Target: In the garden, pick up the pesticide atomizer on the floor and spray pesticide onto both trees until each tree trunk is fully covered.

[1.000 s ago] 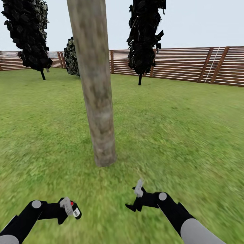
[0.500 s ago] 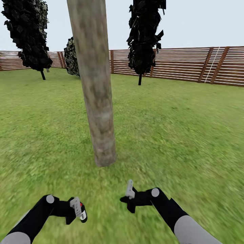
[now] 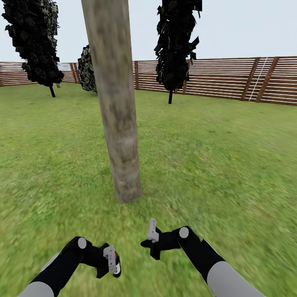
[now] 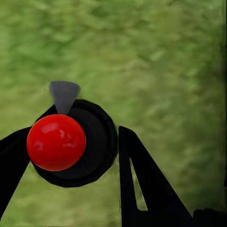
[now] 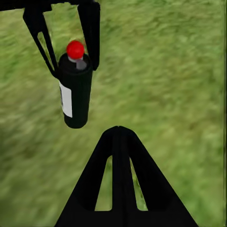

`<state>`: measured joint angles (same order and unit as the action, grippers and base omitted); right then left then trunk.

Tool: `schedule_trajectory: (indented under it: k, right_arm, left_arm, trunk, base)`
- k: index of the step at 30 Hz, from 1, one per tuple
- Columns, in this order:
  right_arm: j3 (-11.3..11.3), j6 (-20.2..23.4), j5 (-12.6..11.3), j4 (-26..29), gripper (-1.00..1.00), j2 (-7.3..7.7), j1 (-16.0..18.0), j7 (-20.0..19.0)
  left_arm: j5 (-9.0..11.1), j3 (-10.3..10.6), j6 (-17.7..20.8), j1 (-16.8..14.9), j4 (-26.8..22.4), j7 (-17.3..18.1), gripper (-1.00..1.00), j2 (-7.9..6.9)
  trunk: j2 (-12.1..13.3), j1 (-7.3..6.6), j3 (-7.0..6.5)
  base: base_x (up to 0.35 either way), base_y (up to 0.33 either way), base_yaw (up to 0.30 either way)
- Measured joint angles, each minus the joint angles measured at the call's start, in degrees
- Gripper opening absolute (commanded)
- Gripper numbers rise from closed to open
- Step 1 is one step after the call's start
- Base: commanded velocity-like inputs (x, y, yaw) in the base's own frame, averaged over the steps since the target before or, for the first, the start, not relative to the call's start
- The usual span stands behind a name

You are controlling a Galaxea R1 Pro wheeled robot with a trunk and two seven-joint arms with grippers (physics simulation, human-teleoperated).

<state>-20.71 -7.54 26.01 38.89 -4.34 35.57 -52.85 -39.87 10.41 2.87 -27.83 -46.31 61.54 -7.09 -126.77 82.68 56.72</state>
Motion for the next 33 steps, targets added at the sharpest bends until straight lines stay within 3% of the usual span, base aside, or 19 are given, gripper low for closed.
schedule_trajectory:
  k: [13,21,33]
  right_arm:
    - [-0.09,-0.01,0.01,1.15,-1.0,-0.49,0.0,-0.12]
    - [-0.09,-0.01,0.02,1.15,-1.0,-0.56,0.0,-0.12]
    - [-0.07,-0.01,0.02,1.15,-1.0,-0.56,0.0,-0.12]
  left_arm:
    - [-0.87,0.61,-0.01,-0.06,-0.37,-0.15,-1.0,3.04]
    - [-0.92,0.67,0.8,-0.09,-4.12,-0.19,-1.0,4.26]
    - [-0.96,0.71,1.34,-0.09,-6.17,-0.2,-1.0,4.75]
  trunk:
    - [0.0,0.0,0.0]
    - [0.0,0.0,0.0]
    - [0.0,0.0,0.0]
  base:
    - [0.0,0.0,0.0]
    - [0.0,0.0,0.0]
    - [0.0,0.0,0.0]
